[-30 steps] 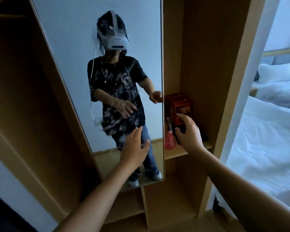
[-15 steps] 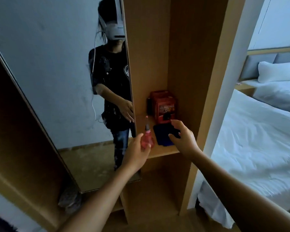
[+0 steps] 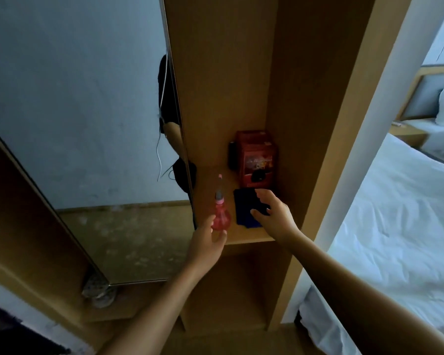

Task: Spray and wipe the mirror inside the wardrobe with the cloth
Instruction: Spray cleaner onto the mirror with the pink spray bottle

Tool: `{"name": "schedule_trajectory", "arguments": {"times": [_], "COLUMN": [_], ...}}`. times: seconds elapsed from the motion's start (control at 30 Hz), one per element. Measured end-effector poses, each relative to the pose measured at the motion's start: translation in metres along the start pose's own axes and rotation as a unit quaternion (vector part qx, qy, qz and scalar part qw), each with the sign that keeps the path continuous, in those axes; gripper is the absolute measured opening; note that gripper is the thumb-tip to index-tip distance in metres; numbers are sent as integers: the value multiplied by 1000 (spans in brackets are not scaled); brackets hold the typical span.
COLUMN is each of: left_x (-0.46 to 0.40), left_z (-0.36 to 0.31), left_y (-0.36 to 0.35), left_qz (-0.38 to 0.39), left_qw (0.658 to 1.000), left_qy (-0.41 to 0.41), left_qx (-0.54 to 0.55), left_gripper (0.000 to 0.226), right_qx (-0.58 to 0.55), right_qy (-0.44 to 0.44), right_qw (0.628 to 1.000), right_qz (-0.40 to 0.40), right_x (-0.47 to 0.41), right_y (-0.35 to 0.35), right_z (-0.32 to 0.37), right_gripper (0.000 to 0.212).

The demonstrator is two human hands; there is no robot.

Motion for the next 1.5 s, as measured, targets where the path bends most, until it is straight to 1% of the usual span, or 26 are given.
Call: {"name": "schedule_trajectory", "arguments": {"times": [0.1, 0.23, 0.4, 0.57, 0.67, 0.8, 0.83, 0.93, 1.0, 1.07, 1.13, 1.2, 1.3, 1.37, 1.5], "left_x": [-14, -40, -70, -86, -95, -104, -106, -113, -118, -121, -122, -124, -128, -130, -128], "left_z": [11, 21, 36, 59, 74, 83, 85, 90, 91, 95, 98, 99, 100, 98, 97], "left_y": [-13, -24, -34, -42, -51, -57, -58, -62, -67, -71, -74, -76, -75, -77, -80], "left_qz": [3, -15, -37, -59, -45, -54, -62, -76, -80, -82, -73, -71, -80, -80, -86], "left_qw": [1000, 1000, 999, 993, 990, 982, 980, 974, 970, 967, 966, 965, 966, 958, 958], "left_qy": [8, 2, 22, 62, 93, 116, 128, 156, 159, 163, 176, 178, 182, 186, 183], "left_qx": [0, -1, 26, 77, 100, 135, 137, 143, 168, 178, 176, 179, 165, 202, 204], "left_gripper": [58, 58, 67, 52, 43, 42, 44, 49, 55, 53, 38, 30, 28, 24, 17], "right_qx": [-5, -11, -18, -22, -43, -66, -67, -71, -58, -54, -58, -64, -66, -61, -48], "right_qy": [-11, -38, -70, -89, -101, -93, -83, -41, -14, 8, 0, -9, -18, -5, 14], "right_qw": [1000, 999, 996, 992, 986, 979, 979, 980, 979, 978, 974, 971, 973, 978, 983], "right_qz": [6, 29, 49, 84, 123, 168, 174, 181, 196, 201, 217, 231, 222, 201, 179], "right_x": [-25, -57, -90, -110, -120, -128, -131, -140, -146, -149, -152, -155, -159, -160, -159], "right_y": [-12, -34, -58, -80, -91, -100, -101, -103, -106, -110, -117, -123, -127, -127, -120], "right_z": [-5, -12, -15, -17, -16, -10, -8, -2, -1, 1, -1, -5, -10, -12, -15], "right_gripper": [55, 58, 64, 73, 81, 90, 88, 66, 59, 59, 69, 74, 68, 62, 60]}}
Point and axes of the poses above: each hand's wrist, its own x-axis away from the middle knuckle, its own y-axis out of the back of the hand, z = x × y, the point moved 3 cm from there along -x, towards the middle knuckle, and after that the axes turned 12 degrees about -y, right-handed, at the moved point
